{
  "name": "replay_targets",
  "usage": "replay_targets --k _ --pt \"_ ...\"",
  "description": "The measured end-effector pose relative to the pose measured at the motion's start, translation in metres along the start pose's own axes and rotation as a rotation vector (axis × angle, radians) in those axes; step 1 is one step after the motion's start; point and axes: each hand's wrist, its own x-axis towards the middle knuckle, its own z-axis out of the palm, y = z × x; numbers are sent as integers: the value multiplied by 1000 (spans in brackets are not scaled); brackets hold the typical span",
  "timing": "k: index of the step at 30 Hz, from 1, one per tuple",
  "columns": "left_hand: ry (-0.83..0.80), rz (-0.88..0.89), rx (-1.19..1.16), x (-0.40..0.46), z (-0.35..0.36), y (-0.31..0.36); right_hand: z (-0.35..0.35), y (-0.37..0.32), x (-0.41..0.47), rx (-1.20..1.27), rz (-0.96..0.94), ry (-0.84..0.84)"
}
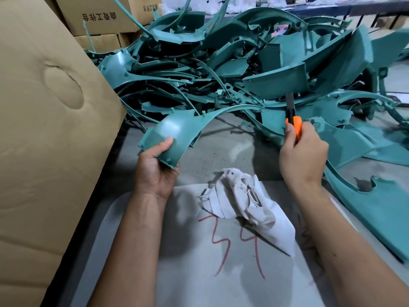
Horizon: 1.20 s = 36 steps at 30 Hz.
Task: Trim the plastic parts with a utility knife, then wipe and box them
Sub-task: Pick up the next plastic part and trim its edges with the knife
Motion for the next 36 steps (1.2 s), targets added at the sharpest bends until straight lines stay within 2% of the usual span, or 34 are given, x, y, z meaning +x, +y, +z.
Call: replay_targets --k 2,7,10,14,18,21,26,32,36 --pt "9 40 50 0 0 1 0 -14 -11 128 -162 -68" --pt "18 30 81 0 3 -4 7 -34 -34 280 -505 -529" --pt "78 7 32 3 6 -10 11 -40 -43 303 -655 -626" --pt "117 -13 -26 5 12 -18 15 -40 -49 293 -683 -675" --pt "123 -36 -30 5 12 -22 14 -39 -49 226 -662 -641" --pt "71 -36 -5 4 9 -19 15 -36 -44 222 -563 -574" --pt "-44 -42 38 -2 7 -13 10 -26 -27 169 -381 -277" --pt "-181 -37 81 -7 6 -11 4 -13 -13 197 -158 -115" --pt "-189 -17 33 -7 4 -8 4 -9 -9 265 -40 -102"
